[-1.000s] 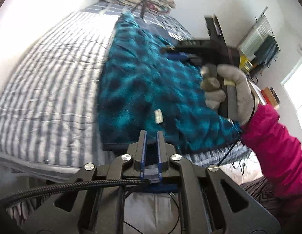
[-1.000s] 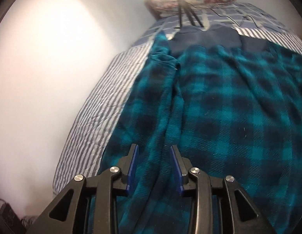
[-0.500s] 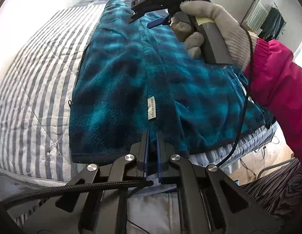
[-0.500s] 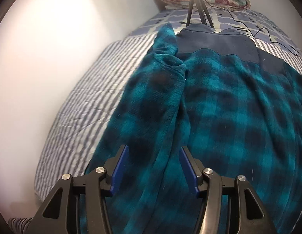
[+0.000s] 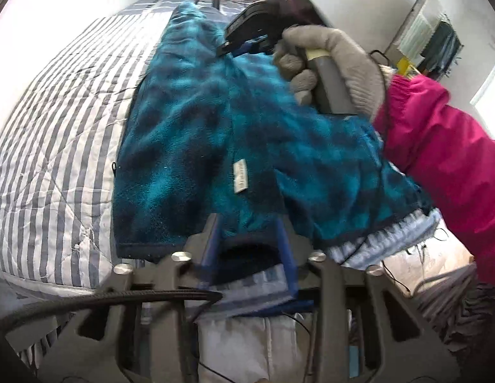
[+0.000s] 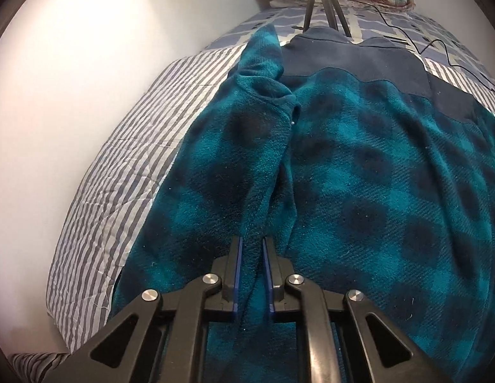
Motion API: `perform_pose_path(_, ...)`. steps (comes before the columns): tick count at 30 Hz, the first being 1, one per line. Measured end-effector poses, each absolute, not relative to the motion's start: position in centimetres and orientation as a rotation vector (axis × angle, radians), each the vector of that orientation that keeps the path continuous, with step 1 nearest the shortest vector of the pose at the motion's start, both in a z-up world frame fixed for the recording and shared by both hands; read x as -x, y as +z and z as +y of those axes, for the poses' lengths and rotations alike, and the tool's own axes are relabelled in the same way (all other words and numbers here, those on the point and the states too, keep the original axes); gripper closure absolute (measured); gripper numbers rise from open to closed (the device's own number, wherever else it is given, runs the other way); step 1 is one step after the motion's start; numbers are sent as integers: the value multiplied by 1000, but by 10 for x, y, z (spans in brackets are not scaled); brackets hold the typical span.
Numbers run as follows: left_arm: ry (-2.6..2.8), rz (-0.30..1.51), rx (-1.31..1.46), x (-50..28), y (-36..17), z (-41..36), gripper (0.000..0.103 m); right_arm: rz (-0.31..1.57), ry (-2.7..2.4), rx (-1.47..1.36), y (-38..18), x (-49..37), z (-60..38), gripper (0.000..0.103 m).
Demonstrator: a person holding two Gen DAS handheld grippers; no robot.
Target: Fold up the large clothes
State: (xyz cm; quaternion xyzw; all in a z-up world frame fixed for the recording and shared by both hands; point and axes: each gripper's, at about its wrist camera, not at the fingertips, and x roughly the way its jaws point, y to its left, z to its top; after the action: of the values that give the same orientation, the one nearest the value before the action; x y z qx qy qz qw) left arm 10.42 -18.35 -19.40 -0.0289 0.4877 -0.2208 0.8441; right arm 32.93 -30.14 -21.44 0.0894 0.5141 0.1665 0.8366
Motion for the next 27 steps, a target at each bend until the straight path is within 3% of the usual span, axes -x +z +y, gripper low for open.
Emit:
perform_pose_path(1,-454,1037,42,-107,-198,-186,71,1084,349,-187,-214,-329,-301,88)
perform_pose_path(2,-435,1052,20,-110,-204,-188,79,1080,337,-183,-213,-329,-300,75)
perform_pose_path(3,-436,1071,22,-113,-209,-188,100,1072,329,-186,-212,-329,-301,60)
perform_pose_path(4,-440,1080,34,-114,-211,-189,100,1067,333,-199,-212,-330,-302,57)
perform_pose_path(5,-441,1080,52,-115,-212,-188,102,1066,341,-212,-212,-332,-302,58)
perform_pose_path(7,-465,1080,97,-114,-208,-185,103,1078,338,-205,-215,-336,-301,68)
perform_pose_path(9,-520,1074,208,-111,-196,-176,103,1095,349,-179,-217,-340,-296,91)
perform_pose_path(12,-578,1027,283,-107,-175,-173,103,1089,359,-148,-212,-341,-293,96)
perform_pose_path(16,-611,1007,260,-109,-170,-185,103,1053,377,-148,-198,-343,-298,97)
perform_pose_path(22,-593,1111,143,-112,-213,-219,103,1080,338,-146,-224,-342,-304,96)
perform_pose_path(23,-588,1117,138,-110,-216,-218,103,1078,331,-151,-227,-340,-305,93)
perform_pose_path(26,-595,1096,112,-101,-201,-206,103,1039,268,-102,-214,-331,-305,69)
perform_pose_path(27,-607,1091,114,-98,-194,-201,103,1010,258,-69,-207,-325,-304,70)
